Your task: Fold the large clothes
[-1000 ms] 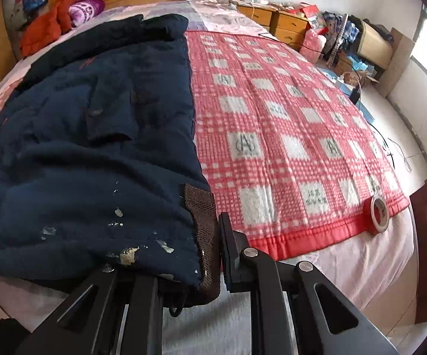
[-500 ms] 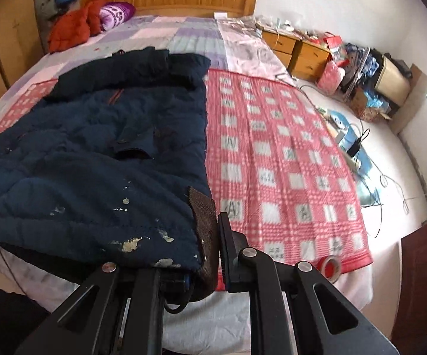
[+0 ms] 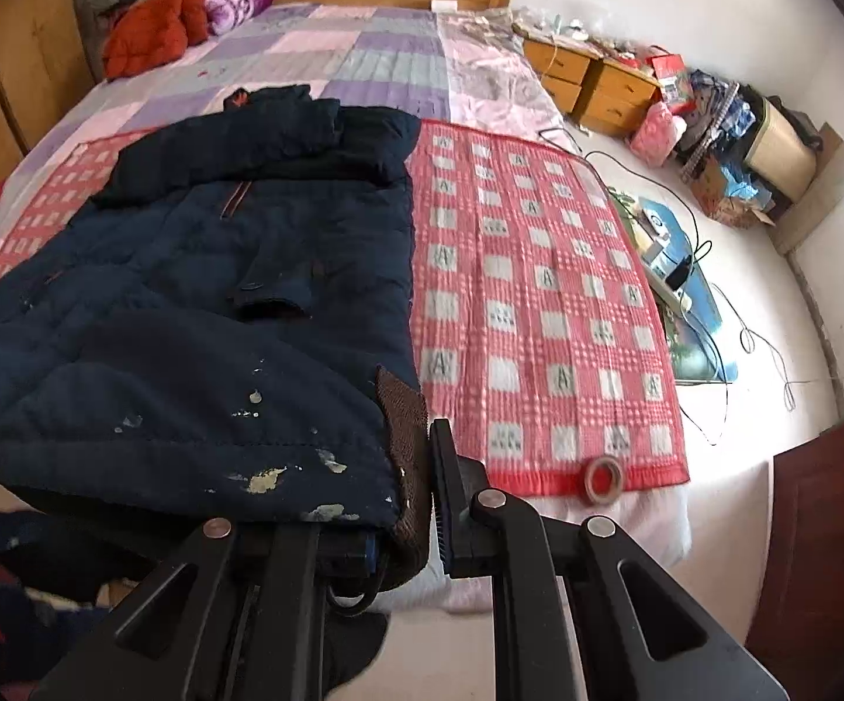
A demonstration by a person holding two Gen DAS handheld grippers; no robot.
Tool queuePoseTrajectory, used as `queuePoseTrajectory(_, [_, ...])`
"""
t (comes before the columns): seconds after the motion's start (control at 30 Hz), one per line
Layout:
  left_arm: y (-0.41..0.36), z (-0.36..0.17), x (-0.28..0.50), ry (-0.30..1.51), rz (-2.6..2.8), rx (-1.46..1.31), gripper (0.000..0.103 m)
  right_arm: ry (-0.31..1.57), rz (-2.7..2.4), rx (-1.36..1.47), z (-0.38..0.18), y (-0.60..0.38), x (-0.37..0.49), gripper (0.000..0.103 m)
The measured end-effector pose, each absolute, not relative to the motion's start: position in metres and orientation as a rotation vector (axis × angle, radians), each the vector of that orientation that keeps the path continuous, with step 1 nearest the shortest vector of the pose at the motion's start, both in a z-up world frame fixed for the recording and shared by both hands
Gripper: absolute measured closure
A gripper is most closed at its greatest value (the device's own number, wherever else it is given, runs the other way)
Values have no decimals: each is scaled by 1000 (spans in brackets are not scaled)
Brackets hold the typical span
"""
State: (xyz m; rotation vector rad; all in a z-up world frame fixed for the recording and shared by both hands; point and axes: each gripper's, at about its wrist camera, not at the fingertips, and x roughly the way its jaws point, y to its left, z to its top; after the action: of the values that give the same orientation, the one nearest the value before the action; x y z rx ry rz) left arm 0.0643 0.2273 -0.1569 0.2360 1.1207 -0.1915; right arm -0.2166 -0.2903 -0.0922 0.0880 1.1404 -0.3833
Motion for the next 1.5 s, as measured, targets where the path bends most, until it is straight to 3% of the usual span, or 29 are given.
queuePoseTrajectory(0.33, [190,-115,154,1092,-285,244,88,1064,-351,85,-51,-324,-134,89])
queuePoseTrajectory(0.5, [159,-82,245,1042,-339,270,87,1006,-316,75,-21,-363,-53,89])
queuePoseTrajectory(0.7, [109,-88,369,1053,-369,296,87,996,-300,66,-23,-419,81,90])
queuePoseTrajectory(0.9, [49,-134,487,1136,-353,339,87,1052,-339,84,-75,-471,209,90])
queuePoseTrajectory(1.1, [9,-218,561,1266,-313,409,87,1166,-385,98,-161,-505,311,90])
queuePoseTrajectory(1.5, [-29,-324,619,1379,-317,384,83,1269,-457,119,-282,-539,371,90])
